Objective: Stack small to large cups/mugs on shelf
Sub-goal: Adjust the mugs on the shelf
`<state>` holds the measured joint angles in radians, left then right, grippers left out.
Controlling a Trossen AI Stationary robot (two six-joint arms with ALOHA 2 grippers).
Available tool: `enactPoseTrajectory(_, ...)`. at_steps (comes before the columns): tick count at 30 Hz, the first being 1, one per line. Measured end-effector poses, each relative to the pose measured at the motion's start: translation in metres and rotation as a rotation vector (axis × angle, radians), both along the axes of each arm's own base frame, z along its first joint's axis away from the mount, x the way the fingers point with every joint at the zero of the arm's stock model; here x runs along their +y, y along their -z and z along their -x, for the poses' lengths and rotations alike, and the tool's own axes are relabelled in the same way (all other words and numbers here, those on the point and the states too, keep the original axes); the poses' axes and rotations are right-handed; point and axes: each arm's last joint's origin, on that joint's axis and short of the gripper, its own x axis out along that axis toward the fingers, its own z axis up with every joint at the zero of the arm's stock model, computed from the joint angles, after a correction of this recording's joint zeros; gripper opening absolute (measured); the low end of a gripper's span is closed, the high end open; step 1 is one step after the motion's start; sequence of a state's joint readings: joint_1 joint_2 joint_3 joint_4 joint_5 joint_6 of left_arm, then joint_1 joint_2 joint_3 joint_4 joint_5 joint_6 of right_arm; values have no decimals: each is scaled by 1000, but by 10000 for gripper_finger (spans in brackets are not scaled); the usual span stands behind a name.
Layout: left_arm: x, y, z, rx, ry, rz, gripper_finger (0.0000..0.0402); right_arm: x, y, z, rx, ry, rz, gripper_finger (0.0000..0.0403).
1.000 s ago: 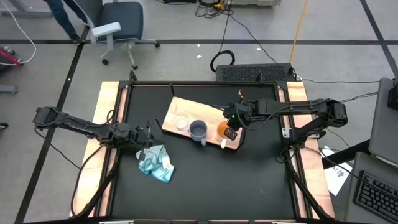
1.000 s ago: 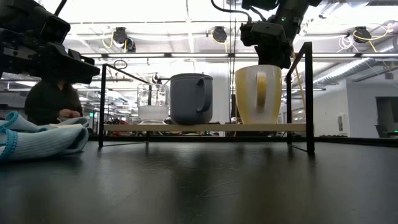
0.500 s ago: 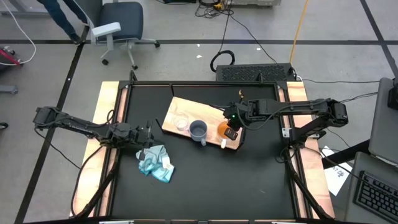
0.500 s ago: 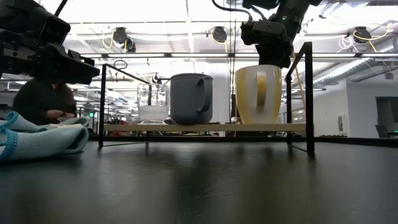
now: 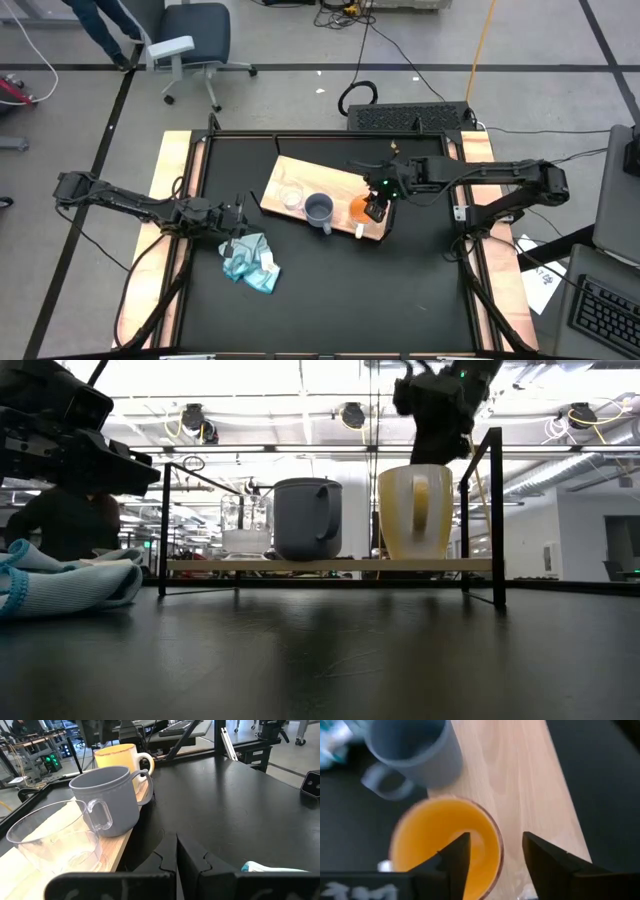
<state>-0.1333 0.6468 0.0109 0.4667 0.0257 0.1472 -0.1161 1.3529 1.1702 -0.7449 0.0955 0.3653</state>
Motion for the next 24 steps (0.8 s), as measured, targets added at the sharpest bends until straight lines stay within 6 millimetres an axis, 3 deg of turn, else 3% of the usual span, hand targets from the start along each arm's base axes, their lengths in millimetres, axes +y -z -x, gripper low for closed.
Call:
enactPoseTrajectory(7,0,0,0,2,-2,11,5,2,-30,17,-166,2,17,202)
enactPoseTrajectory(14,0,0,0,6,-2,11,5,18,-48,29,-258,-94,56,187)
enactPoseTrajectory(19,0,1,0,8,-2,11,5,36,-47,31,-242,-188,64,129)
enactPoseTrajectory(24,0,1,0,17,-3,13,5,56,-41,32,-237,-249,120,20)
